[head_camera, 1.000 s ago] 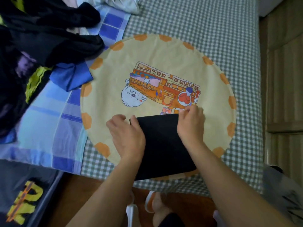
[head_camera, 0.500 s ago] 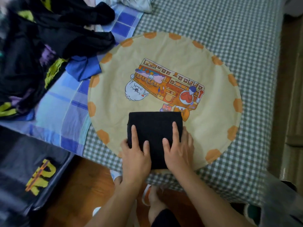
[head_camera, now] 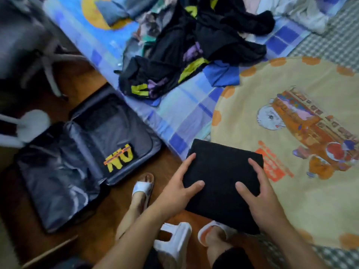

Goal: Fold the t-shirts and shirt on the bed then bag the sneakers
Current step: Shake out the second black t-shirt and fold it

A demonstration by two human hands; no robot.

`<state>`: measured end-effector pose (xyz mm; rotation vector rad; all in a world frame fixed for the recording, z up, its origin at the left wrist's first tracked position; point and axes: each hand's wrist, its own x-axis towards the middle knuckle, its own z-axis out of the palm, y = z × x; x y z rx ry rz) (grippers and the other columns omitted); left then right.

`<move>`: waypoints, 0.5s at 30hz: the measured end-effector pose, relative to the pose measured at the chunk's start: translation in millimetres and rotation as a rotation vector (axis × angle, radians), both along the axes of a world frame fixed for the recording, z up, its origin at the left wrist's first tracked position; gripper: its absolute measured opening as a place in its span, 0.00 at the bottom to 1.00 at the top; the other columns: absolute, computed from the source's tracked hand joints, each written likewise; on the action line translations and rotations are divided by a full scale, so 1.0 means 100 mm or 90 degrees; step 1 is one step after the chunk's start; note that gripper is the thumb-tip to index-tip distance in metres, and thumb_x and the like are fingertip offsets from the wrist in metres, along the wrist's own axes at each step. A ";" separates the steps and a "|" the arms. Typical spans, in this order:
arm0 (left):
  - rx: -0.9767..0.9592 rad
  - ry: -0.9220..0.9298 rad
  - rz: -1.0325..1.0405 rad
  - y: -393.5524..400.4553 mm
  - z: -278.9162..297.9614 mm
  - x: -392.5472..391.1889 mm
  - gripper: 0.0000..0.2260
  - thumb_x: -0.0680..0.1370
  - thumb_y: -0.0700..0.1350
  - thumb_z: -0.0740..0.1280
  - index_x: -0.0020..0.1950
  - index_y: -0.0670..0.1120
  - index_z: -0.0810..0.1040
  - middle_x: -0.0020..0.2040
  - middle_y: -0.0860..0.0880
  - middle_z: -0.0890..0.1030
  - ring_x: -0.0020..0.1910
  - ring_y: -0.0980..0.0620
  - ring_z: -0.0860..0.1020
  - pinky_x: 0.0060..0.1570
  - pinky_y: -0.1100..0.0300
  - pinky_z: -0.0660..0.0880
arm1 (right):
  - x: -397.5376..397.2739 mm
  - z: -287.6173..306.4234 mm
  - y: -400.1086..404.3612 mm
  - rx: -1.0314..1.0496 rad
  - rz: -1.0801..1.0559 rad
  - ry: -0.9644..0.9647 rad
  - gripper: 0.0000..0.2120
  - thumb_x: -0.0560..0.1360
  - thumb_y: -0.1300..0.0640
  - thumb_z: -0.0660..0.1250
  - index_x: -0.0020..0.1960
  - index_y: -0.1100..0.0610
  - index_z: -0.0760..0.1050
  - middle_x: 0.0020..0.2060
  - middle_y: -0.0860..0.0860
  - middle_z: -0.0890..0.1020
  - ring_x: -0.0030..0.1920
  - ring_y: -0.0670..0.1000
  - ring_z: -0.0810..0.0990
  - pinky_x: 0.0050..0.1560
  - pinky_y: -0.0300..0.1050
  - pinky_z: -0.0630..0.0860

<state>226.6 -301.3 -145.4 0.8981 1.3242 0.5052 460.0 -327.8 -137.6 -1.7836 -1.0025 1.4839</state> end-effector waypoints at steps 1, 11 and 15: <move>-0.004 0.012 0.053 -0.05 0.03 -0.31 0.33 0.79 0.44 0.72 0.78 0.64 0.62 0.75 0.62 0.69 0.70 0.62 0.73 0.69 0.59 0.72 | -0.28 -0.01 0.15 0.008 0.060 -0.005 0.32 0.78 0.57 0.71 0.75 0.34 0.63 0.70 0.41 0.70 0.66 0.36 0.71 0.63 0.37 0.69; -0.251 0.097 0.305 -0.29 -1.12 -3.28 0.39 0.77 0.25 0.60 0.75 0.64 0.65 0.69 0.55 0.72 0.59 0.58 0.78 0.42 0.67 0.76 | -3.41 -1.54 0.98 -0.175 0.471 -0.015 0.34 0.76 0.63 0.71 0.72 0.35 0.65 0.68 0.45 0.74 0.66 0.45 0.75 0.61 0.33 0.74; -0.299 0.141 0.269 -0.16 -2.29 -4.24 0.38 0.77 0.25 0.62 0.79 0.58 0.61 0.71 0.50 0.71 0.56 0.56 0.77 0.42 0.74 0.74 | -4.53 -2.68 1.15 -0.267 0.523 -0.063 0.37 0.74 0.67 0.71 0.76 0.41 0.65 0.70 0.52 0.73 0.64 0.49 0.76 0.60 0.36 0.76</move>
